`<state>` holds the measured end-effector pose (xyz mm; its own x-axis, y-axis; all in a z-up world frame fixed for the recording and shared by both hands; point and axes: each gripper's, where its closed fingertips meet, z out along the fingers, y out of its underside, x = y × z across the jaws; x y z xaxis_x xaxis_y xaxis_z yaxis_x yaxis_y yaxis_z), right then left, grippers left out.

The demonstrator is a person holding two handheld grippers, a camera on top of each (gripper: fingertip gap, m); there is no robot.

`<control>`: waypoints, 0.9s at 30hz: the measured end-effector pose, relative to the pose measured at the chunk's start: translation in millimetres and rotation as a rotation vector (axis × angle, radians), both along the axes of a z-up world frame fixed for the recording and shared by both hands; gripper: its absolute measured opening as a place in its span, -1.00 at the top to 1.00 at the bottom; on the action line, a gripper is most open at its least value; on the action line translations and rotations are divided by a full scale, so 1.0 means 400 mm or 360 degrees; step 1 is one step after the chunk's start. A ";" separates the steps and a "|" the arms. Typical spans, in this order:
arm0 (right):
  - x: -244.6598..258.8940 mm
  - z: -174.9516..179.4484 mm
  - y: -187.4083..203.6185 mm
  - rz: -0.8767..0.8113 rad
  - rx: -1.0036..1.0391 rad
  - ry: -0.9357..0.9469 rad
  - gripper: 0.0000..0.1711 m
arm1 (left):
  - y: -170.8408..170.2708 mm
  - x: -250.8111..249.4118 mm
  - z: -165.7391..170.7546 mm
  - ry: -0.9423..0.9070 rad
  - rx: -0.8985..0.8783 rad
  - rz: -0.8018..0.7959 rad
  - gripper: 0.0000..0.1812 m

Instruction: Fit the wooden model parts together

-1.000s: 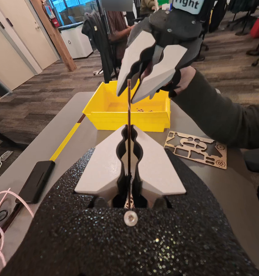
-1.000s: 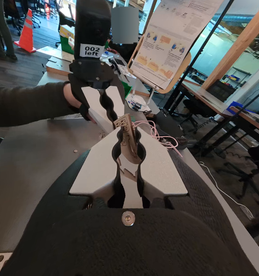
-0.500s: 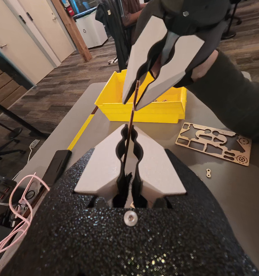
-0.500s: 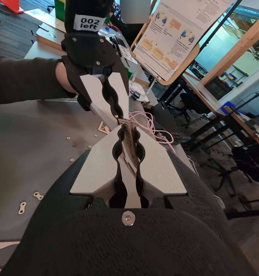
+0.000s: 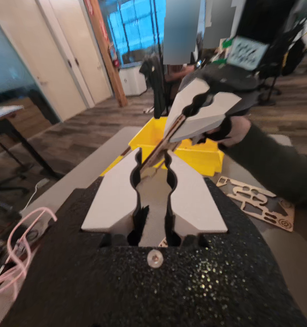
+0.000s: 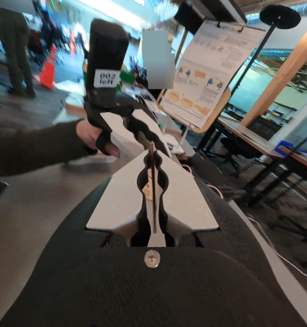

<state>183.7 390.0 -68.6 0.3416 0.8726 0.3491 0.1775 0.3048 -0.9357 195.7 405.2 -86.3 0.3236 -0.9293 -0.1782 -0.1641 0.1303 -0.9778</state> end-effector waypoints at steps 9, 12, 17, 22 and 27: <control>0.006 0.045 -0.032 0.0185 -0.0044 0.0218 0.99 | -0.032 -0.037 0.062 -0.0073 0.0148 -0.0014 0.75; 0.051 0.101 -0.015 0.0117 -0.0032 0.0498 0.99 | -0.031 -0.106 0.169 -0.0477 0.0279 0.0147 0.68; 0.057 0.115 -0.059 0.0400 -0.0188 0.0580 0.99 | -0.042 -0.117 0.184 -0.0479 0.0267 0.0149 0.20; 0.034 0.087 -0.134 0.0705 -0.0246 0.0402 0.99 | -0.153 -0.022 0.075 0.0045 0.0044 -0.0416 0.50; 0.021 0.063 -0.158 0.0696 -0.0183 0.0231 0.99 | -0.204 0.022 0.019 0.0234 0.0044 -0.0599 0.91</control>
<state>192.3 326.6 -43.4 -0.0282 0.9757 0.2174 -0.0797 0.2146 -0.9734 204.7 323.7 -78.5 -0.0691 -0.9722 -0.2236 -0.2381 0.2337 -0.9427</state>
